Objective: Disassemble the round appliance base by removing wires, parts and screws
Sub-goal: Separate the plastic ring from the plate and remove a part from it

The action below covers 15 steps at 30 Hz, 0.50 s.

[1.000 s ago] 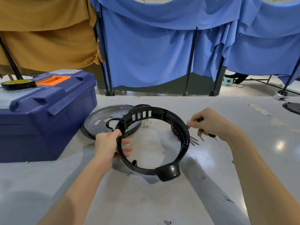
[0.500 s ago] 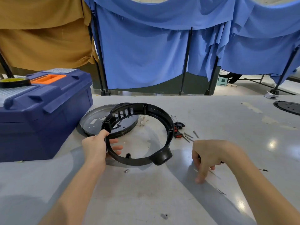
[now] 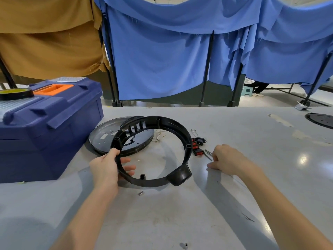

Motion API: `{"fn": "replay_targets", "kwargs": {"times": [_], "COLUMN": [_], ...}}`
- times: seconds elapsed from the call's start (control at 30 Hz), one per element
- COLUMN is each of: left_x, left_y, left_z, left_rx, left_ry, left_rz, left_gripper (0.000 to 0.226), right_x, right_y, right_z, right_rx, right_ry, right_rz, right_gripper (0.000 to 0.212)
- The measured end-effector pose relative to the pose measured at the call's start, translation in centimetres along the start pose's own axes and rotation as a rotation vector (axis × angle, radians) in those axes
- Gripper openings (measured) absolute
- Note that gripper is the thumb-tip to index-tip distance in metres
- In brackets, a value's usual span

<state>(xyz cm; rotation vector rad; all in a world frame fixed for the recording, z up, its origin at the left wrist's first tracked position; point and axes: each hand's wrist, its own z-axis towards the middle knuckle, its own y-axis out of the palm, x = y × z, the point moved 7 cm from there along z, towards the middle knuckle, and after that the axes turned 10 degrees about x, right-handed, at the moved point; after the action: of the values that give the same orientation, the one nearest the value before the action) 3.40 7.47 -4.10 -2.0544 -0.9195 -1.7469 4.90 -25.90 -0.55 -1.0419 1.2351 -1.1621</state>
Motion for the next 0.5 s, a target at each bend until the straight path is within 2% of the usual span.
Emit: {"fn": "replay_targets", "kwargs": {"times": [0.23,0.3,0.4,0.43,0.5], "left_x": [-0.4,-0.5,-0.6,-0.6,-0.6], "left_y": [-0.7,-0.7,-0.8,-0.8,-0.8], "left_z": [0.4,0.5,0.5,0.5,0.4], "left_rx": [0.022,0.025,0.024,0.025,0.023], "left_ry": [-0.023,-0.028,-0.038,-0.041,-0.043], "left_rz": [-0.013,-0.013,-0.012,-0.016,-0.019], "left_gripper": [0.018,0.019,0.020,0.020,0.019], "right_x": [1.0,1.3,0.7,0.0,-1.8], "right_y": [0.7,0.0,-1.8,-2.2,-2.4], "right_z": [0.6,0.4,-0.2,-0.5,-1.5], "right_rx": [0.090,0.106,0.162,0.153,0.085], "right_ry": [0.091,0.080,-0.035,-0.094,-0.181], "right_rz": [0.118,0.126,0.174,0.201,0.272], "right_gripper": [0.047,0.037,0.011,0.016,0.039]}}
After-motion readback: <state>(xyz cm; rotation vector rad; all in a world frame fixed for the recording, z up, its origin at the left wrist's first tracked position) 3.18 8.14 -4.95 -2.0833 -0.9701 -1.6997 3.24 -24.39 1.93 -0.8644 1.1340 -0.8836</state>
